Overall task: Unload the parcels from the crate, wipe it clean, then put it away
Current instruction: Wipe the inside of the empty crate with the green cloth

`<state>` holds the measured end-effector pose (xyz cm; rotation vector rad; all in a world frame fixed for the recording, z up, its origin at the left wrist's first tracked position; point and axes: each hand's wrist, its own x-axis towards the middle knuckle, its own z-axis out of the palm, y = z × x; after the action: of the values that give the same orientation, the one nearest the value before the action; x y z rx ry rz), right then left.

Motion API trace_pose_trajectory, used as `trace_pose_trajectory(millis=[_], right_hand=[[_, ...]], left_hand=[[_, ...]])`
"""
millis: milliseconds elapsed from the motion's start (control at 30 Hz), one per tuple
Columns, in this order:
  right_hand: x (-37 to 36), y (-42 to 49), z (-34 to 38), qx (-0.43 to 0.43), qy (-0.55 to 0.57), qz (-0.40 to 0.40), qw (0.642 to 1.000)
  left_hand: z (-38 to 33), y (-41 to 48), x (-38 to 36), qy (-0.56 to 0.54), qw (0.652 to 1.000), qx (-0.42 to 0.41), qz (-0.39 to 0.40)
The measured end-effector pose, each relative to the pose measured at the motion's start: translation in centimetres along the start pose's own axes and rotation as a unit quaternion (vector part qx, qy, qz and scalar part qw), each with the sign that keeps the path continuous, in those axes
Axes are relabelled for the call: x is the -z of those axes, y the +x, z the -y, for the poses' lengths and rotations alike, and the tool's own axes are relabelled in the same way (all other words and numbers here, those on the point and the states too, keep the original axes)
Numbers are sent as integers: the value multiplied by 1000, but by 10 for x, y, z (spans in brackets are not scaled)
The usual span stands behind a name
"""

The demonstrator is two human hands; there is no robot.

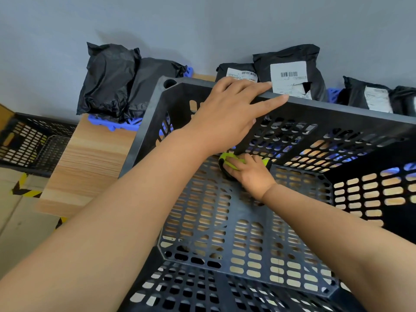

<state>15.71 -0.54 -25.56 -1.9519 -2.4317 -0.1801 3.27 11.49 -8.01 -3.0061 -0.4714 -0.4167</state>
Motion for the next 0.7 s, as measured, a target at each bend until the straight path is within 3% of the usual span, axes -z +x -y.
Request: trace_pose_trajectory(millis=[167, 467, 700], right_hand=[[-1, -7, 23, -79, 99, 47, 991], [4, -72, 78, 66, 108, 58, 990], [16, -114, 94, 187, 124, 107, 969]], left_hand=[[2, 0, 1, -14, 1000, -2, 6], [5, 1, 1, -43, 999, 3, 14], [5, 0, 3, -58, 998, 10, 10]])
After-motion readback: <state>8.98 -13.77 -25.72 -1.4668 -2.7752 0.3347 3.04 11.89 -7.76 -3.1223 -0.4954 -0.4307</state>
